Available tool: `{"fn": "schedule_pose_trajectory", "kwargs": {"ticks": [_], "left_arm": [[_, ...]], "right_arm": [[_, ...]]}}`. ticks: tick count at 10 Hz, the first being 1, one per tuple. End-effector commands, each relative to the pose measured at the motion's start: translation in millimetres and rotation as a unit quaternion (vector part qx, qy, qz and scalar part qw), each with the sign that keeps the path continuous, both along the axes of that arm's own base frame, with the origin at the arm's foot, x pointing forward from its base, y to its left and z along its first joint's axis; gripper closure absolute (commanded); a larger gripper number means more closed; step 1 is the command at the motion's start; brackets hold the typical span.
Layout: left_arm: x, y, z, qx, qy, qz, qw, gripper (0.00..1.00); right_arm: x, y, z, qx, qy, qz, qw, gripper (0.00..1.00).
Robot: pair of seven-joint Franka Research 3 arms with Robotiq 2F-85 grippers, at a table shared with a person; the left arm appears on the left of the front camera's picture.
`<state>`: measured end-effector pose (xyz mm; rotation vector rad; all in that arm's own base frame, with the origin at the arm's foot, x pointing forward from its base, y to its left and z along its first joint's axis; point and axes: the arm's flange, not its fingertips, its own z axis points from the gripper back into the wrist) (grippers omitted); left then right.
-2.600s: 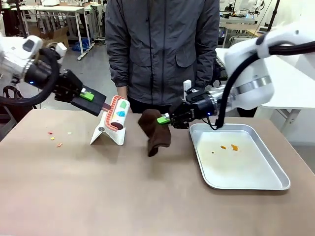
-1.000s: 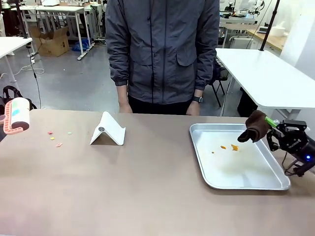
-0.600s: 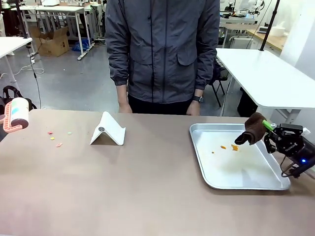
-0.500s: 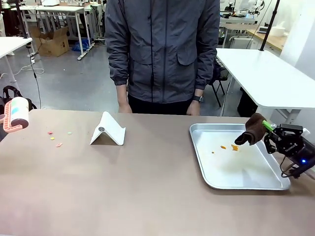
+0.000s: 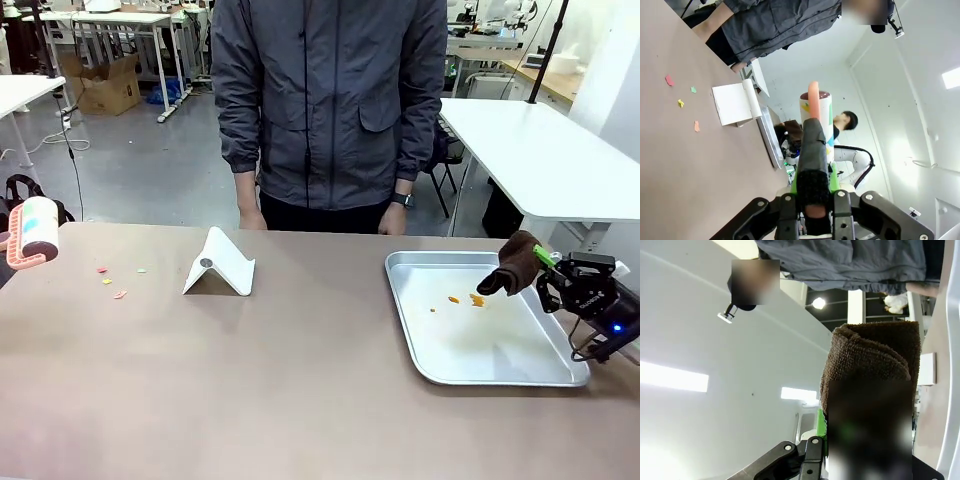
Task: Clean the surface of the table.
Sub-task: If a person points to the right, clean the right side of the table with your right hand, and if they point to the left, clean the left side with your left hand.
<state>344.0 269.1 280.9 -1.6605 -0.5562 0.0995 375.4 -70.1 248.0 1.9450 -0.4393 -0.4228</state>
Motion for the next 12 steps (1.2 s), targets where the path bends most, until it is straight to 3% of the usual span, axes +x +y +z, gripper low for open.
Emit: {"fn": "schedule_pose_trajectory", "kwargs": {"ticks": [1,12], "left_arm": [[-4.5,-2.1,3.1,0.006,-0.006,-0.003,1.000,0.83],[-4.5,-2.1,3.1,0.006,-0.006,-0.003,1.000,0.83]], "right_arm": [[-1.7,-3.5,6.1,0.013,0.004,0.009,1.000,0.95],[-1.7,-3.5,6.1,0.013,0.004,0.009,1.000,0.95]]}}
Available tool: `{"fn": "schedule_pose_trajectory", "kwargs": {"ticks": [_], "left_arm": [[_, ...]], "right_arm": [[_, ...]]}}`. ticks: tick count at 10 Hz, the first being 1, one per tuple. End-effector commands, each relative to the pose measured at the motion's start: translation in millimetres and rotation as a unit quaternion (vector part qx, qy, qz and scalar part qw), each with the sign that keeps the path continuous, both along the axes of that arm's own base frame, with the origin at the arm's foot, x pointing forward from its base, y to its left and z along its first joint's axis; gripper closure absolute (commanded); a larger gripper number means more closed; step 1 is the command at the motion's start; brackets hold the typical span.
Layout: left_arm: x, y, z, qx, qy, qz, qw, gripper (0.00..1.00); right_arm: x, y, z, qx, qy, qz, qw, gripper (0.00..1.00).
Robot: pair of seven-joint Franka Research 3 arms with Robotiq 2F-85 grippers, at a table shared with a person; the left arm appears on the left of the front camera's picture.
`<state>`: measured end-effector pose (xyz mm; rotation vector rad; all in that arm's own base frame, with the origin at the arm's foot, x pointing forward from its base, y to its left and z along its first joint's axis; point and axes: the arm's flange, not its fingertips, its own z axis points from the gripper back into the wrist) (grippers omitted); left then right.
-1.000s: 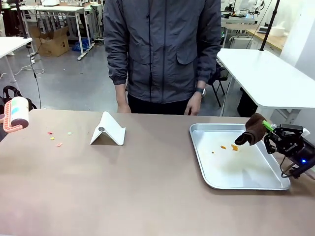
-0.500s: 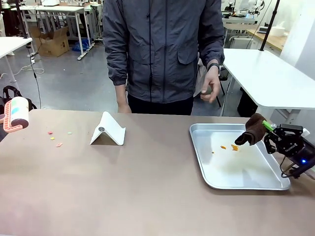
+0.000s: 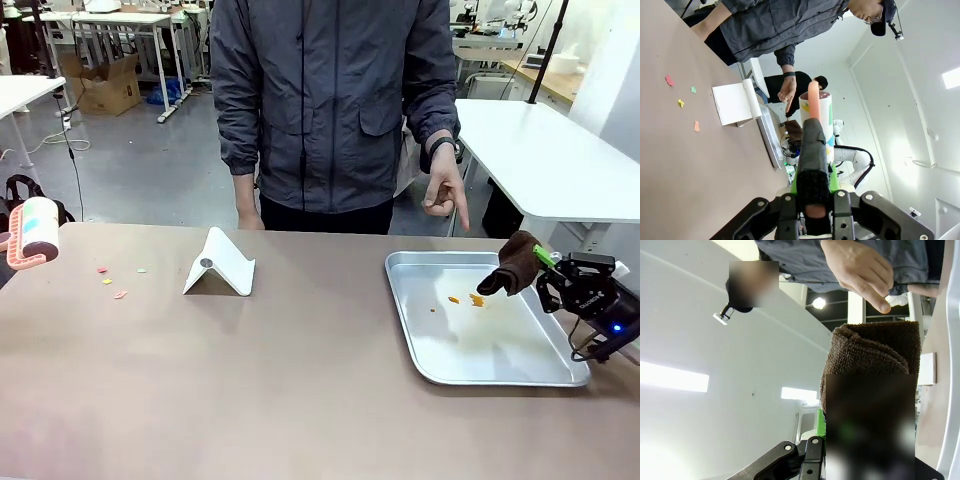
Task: Clean the surface of the table.
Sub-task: If a person points to the right, clean the right side of the table with your right hand, and if they point to the left, clean the left side with your left hand.
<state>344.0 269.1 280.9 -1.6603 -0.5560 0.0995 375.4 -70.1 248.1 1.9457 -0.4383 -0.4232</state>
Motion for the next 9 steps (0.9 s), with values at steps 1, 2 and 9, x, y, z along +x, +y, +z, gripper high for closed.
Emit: {"fn": "schedule_pose_trajectory", "kwargs": {"ticks": [1,2,9], "left_arm": [[-4.4,-2.1,3.1,0.006,-0.006,-0.003,1.000,0.83],[-4.4,-2.1,3.1,0.006,-0.006,-0.003,1.000,0.83],[-4.4,-2.1,3.1,0.006,-0.006,-0.003,1.000,0.83]], "right_arm": [[-1.7,-3.5,6.1,0.012,0.004,0.009,1.000,0.95],[-1.7,-3.5,6.1,0.012,0.004,0.009,1.000,0.95],[7.3,6.6,34.1,-0.128,-0.066,0.063,0.988,0.88]]}}
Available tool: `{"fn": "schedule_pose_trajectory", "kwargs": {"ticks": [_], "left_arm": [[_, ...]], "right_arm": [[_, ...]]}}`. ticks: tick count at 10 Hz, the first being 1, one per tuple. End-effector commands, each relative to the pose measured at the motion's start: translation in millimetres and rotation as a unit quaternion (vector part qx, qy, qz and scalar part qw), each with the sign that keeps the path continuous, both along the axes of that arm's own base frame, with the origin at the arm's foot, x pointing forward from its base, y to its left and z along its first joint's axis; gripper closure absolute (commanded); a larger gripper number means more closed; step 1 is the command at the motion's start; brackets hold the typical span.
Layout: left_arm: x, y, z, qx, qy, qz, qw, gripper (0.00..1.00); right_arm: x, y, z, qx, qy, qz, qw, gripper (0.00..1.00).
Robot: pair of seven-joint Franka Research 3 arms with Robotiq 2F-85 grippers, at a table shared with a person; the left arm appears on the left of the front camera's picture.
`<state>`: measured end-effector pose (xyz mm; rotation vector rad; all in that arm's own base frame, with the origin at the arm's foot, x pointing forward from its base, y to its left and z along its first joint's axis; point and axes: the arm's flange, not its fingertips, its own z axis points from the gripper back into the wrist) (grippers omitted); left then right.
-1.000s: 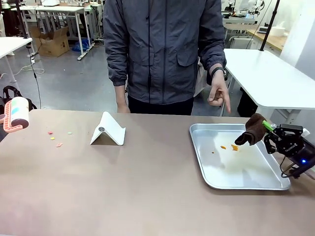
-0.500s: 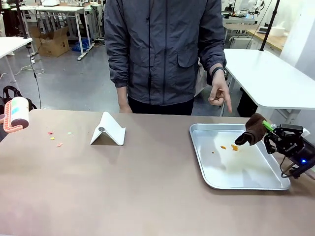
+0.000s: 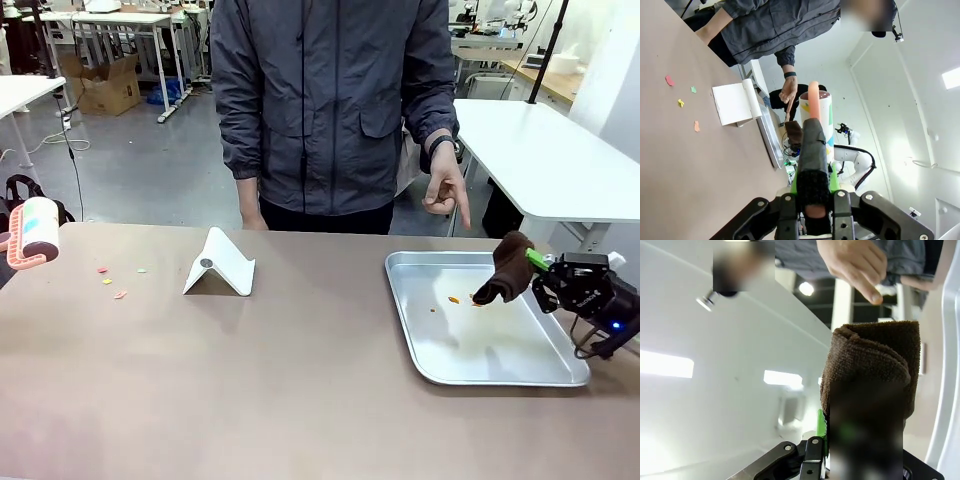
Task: Clean the surface of the table.
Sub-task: If a person points to the right, clean the right side of the table with your right hand, and if they point to the left, clean the left side with your left hand.
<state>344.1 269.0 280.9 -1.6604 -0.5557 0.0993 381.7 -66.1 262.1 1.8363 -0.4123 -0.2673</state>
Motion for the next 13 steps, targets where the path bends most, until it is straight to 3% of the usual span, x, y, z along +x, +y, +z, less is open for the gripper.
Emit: {"fn": "schedule_pose_trajectory", "kwargs": {"ticks": [1,3,4,7,8,11,13], "left_arm": [[-4.5,-2.0,3.2,0.006,-0.006,-0.003,1.000,0.83],[-4.5,-2.0,3.2,0.006,-0.006,-0.003,1.000,0.83],[-4.5,-2.0,3.2,0.006,-0.006,-0.003,1.000,0.83],[-4.5,-2.0,3.2,0.006,-0.006,-0.003,1.000,0.83],[-4.5,-2.0,3.2,0.006,-0.006,-0.003,1.000,0.83],[-4.5,-2.0,3.2,0.006,-0.006,-0.003,1.000,0.83],[-4.5,-2.0,3.2,0.006,-0.006,-0.003,1.000,0.83]], "right_arm": [[5.6,6.8,33.5,-0.122,-0.048,0.034,0.991,0.88],[19.8,14.5,57.1,-0.253,-0.076,0.043,0.964,0.88],[27.7,17.8,63.0,-0.323,-0.090,0.030,0.942,0.88],[43.3,23.8,76.3,-0.466,-0.073,-0.016,0.881,0.88],[40.1,23.0,83.8,-0.496,-0.079,0.004,0.865,0.88],[40.0,25.2,114.7,-0.573,-0.042,0.035,0.818,0.88],[39.8,25.5,140.9,-0.615,0.017,0.043,0.788,0.88]]}}
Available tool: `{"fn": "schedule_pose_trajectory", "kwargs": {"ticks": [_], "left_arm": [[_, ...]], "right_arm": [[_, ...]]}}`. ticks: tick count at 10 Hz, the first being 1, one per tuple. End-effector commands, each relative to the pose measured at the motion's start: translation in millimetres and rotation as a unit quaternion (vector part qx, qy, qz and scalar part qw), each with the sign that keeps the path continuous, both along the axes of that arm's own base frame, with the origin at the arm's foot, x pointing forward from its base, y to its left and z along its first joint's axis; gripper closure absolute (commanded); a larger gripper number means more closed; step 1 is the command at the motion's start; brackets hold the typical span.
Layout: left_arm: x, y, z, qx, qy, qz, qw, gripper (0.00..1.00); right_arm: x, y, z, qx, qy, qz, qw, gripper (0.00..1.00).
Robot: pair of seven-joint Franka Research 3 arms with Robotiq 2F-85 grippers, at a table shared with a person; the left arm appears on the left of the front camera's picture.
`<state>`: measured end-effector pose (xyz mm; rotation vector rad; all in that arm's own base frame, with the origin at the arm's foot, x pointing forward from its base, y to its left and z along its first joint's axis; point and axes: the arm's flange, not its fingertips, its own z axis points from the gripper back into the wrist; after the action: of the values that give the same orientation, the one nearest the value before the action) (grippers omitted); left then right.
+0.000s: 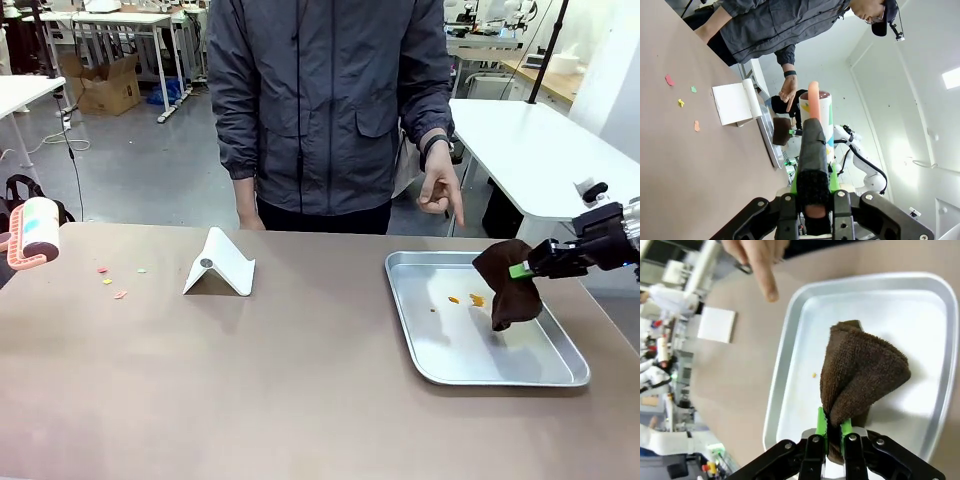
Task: Clean the surface of the table.
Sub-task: If a person points to the right, clean the right side of the table with your right hand, and if they point to the left, clean the left side with your left hand.
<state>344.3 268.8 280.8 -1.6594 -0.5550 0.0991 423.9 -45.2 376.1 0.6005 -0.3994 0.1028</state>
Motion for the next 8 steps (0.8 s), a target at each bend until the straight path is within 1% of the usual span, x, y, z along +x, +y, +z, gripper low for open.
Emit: {"fn": "schedule_pose_trajectory", "kwargs": {"ticks": [1,2,3,4,5,6,8], "left_arm": [[-4.7,-1.9,3.2,0.005,-0.007,-0.003,1.000,0.83],[-4.7,-1.9,3.2,0.005,-0.007,-0.003,1.000,0.83],[-4.7,-1.9,3.2,0.005,-0.007,-0.003,1.000,0.83],[-4.7,-1.9,3.2,0.005,-0.007,-0.003,1.000,0.83],[-4.7,-1.9,3.2,0.005,-0.007,-0.003,1.000,0.83],[-4.7,-1.9,3.2,0.005,-0.007,-0.003,1.000,0.83],[-4.7,-1.9,3.2,0.005,-0.007,-0.003,1.000,0.83]], "right_arm": [[-3.8,9.7,44.1,-0.055,0.043,-0.046,0.996,0.88],[-2.1,15.4,54.2,-0.088,0.057,-0.076,0.992,0.88],[4.0,25.0,57.5,-0.120,0.059,-0.114,0.985,0.88],[11.8,37.1,55.7,-0.122,0.039,-0.123,0.984,0.88],[24.5,46.8,51.2,-0.049,-0.042,-0.147,0.987,0.88],[3.6,18.5,52.3,-0.104,0.035,-0.103,0.989,0.88],[3.6,18.5,52.3,-0.104,0.035,-0.103,0.989,0.88]]}}
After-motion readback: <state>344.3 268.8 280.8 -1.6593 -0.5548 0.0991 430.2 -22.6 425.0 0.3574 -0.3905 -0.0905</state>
